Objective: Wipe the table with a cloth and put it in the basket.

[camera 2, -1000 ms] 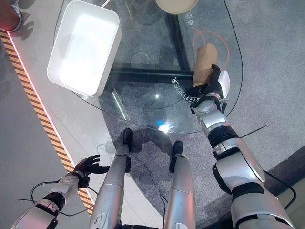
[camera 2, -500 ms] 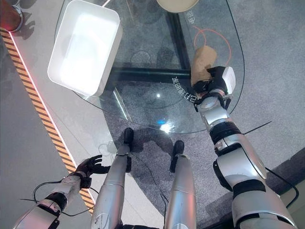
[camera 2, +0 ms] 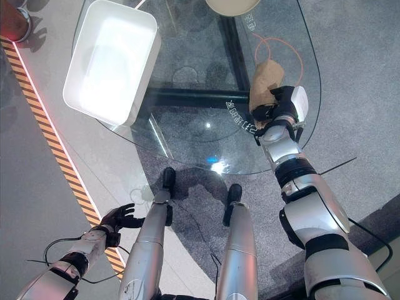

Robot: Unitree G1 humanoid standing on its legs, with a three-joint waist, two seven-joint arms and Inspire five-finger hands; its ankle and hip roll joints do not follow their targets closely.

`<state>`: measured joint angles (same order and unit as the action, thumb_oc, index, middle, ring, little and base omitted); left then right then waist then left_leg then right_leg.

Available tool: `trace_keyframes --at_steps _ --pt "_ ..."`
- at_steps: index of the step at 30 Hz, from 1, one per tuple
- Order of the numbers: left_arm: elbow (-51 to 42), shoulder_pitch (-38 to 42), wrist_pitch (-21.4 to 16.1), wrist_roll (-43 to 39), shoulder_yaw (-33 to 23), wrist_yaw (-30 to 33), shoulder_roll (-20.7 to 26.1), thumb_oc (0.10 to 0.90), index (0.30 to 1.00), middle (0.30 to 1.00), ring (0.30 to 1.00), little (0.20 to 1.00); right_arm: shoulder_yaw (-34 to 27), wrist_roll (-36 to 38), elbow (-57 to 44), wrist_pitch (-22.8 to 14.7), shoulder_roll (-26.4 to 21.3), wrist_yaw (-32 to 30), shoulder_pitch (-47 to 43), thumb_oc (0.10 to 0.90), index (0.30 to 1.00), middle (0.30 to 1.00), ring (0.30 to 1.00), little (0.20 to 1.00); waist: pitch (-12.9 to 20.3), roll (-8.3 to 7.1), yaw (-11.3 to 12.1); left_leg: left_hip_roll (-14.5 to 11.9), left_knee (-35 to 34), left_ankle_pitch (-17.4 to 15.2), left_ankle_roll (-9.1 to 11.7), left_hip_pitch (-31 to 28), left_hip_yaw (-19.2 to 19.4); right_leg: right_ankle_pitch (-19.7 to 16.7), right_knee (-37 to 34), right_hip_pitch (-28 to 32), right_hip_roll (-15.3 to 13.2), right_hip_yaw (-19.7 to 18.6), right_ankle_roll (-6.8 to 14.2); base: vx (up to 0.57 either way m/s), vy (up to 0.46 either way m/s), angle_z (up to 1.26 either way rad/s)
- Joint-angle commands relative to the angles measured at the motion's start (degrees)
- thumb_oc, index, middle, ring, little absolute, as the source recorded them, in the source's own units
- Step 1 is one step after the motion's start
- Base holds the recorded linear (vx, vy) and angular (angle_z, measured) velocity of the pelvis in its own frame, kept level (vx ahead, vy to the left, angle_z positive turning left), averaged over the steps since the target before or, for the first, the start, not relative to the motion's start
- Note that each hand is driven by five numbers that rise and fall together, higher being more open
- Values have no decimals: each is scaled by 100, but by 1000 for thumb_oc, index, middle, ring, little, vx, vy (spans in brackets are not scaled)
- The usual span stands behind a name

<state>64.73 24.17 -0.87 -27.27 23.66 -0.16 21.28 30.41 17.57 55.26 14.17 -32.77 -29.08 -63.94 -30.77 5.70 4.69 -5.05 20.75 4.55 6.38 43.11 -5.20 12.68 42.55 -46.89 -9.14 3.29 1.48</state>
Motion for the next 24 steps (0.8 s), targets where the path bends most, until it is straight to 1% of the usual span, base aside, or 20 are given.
trace_keyframes --at_steps 1,3,6,12,19,24 --pt "109 -170 19 -43 89 154 35 800 900 900 900 900 329 -408 -210 -392 -42 457 -301 100 300 300 300 200 98 99 106 199 681 -532 -485 68 382 -865 -889 113 -110 230 1 0 0 0" --pt "74 -143 60 -37 78 149 53 800 900 900 900 900 471 -546 -509 -474 -19 664 -336 100 300 300 300 200 98 88 101 201 676 -522 -478 70 386 -874 -904 111 -115 237 3 0 0 0" --pt "59 -149 52 -9 52 141 54 800 900 900 900 900 593 -611 -869 -549 38 793 -310 100 300 300 300 200 98 76 94 196 661 -501 -462 73 385 -884 -918 106 -120 237 7 0 0 0" --pt "48 -150 48 45 27 198 -8 800 900 900 900 900 775 -804 -1323 -580 213 1090 -195 100 300 300 300 200 98 82 95 226 586 -461 -459 43 393 -885 -953 122 -117 247 4 0 0 0" --pt "69 -160 12 64 14 193 -70 800 900 900 900 900 903 -856 -1486 -772 443 1445 -127 100 300 300 300 200 98 147 88 252 537 -432 -442 -24 419 -877 -977 165 -145 223 -13 -1 0 0" --pt "58 -132 30 91 35 207 -128 800 900 900 900 900 985 -999 -1584 -751 593 1645 -103 100 300 300 300 200 98 168 92 273 496 -402 -428 -62 432 -892 -1017 201 -159 232 -16 0 0 0"
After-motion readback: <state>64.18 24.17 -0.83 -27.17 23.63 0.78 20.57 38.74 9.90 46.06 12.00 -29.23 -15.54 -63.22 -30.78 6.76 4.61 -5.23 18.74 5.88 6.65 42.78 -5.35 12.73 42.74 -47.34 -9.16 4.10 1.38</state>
